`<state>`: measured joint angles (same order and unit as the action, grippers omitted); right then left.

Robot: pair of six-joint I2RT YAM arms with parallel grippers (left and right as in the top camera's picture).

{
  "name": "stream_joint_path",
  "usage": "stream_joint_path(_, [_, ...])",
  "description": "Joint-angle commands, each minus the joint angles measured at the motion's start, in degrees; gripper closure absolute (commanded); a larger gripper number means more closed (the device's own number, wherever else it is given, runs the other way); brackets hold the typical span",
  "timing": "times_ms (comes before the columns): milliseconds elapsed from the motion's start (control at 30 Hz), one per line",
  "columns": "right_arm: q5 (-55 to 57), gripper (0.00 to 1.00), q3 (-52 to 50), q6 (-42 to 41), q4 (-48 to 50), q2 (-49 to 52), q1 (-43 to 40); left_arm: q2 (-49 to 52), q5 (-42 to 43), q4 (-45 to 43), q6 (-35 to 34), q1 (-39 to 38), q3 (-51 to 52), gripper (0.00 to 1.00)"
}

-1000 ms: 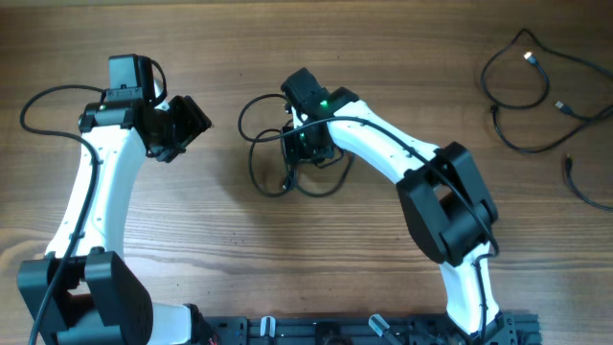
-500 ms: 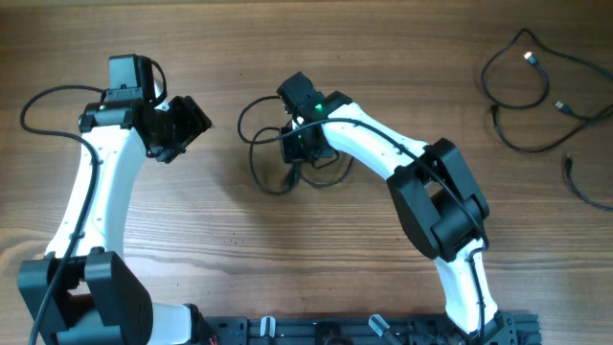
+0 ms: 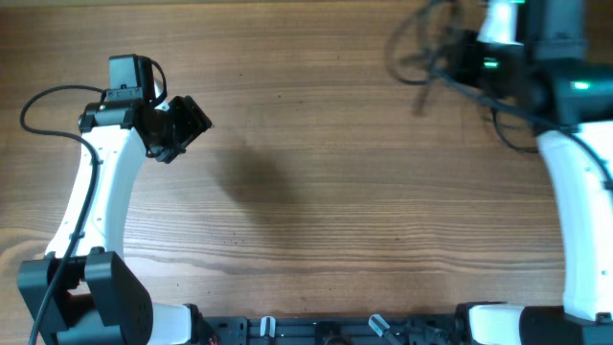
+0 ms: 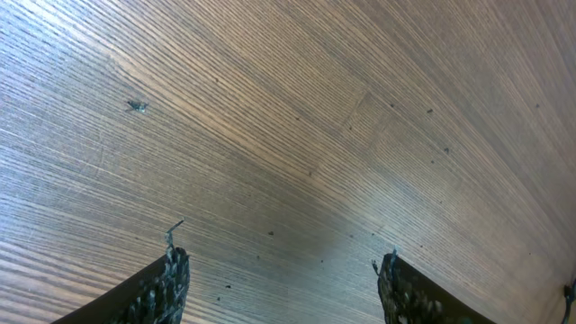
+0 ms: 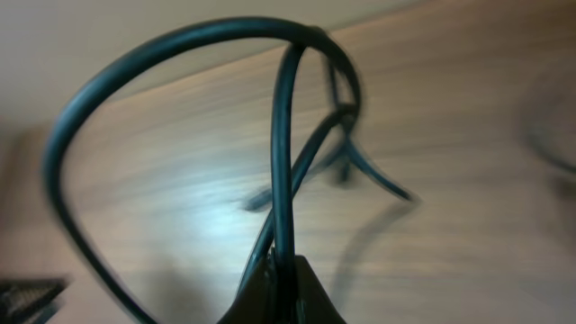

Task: Untangle cables
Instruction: 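Carry the cable with the right gripper to the upper right pile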

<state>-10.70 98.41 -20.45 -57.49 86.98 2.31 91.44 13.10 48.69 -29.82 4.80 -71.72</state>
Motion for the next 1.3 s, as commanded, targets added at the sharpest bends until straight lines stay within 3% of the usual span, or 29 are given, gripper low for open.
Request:
stream_joint_path(0, [1.8, 0.96, -0.5, 0.9, -2.8, 1.4, -10.6, -0.1, -0.8, 0.0, 0.7, -0.7, -0.5, 0.31])
stream_joint_path(267, [12.4, 0.95, -1.3, -2.8, -4.1, 5.3, -30.2, -0.1, -0.8, -1.6, 0.6, -5.5, -0.5, 0.30])
stream_joint_path(367, [18.5, 0.96, -1.5, -6.7, -4.6, 9.3, -34.4, -0.1, -0.8, -2.8, 0.6, -7.6, -0.5, 0.28])
stream_joint_path(633, [17.4, 0.96, -1.5, -11.6, 2.6, 20.5, -41.2, -0.1, -0.8, -5.6, 0.7, -11.8, -0.5, 0.26])
stream_joint_path(667, [16.6, 0.84, -1.5, -10.9, 3.6, 20.5, -41.3, -0.1, -0.8, -5.9, 0.6, -12.2, -0.5, 0.25])
stream_joint_path(700, [15.7, 0.42, -1.2, -10.4, 4.1, 20.2, -41.3, -0.1, -0.8, -6.0, 0.6, -12.5, -0.5, 0.21])
stream_joint_path(733, [14.4, 0.13, -0.9, -9.6, 4.4, 20.1, -41.3, -0.1, -0.8, -6.1, 0.6, -12.6, -0.5, 0.13])
stream_joint_path(767, [12.5, 0.05, -0.1, -9.5, 4.1, 19.8, -41.3, -0.1, -0.8, -6.1, 0.6, -12.6, -0.5, 0.08])
stream_joint_path(800, [11.0, 0.01, 0.7, -9.5, 3.5, 19.6, -41.3, -0.1, -0.8, -6.1, 0.6, -12.6, -0.5, 0.01])
stream_joint_path(933, [6.1, 0.00, 6.1, -8.7, -1.7, 17.6, -41.0, -0.1, -0.8, -6.0, 0.6, -12.6, -0.5, 0.00])
stream_joint_path(1100, [-5.5, 0.00, 7.7, 2.5, -2.3, 9.2, -37.7, -0.1, -0.8, -6.0, 0.6, -12.6, -0.5, 0.00])
stream_joint_path(1167, [-12.6, 0.00, 7.7, 11.0, -3.8, 0.7, -31.9, -0.1, -0.8, -6.0, 0.6, -12.6, -0.5, 0.00])
stream_joint_path(1267, [-16.0, 0.00, 7.7, 14.6, -6.3, -6.5, -26.0, -0.1, -0.8, -6.0, 0.6, -12.6, -0.5, 0.00])
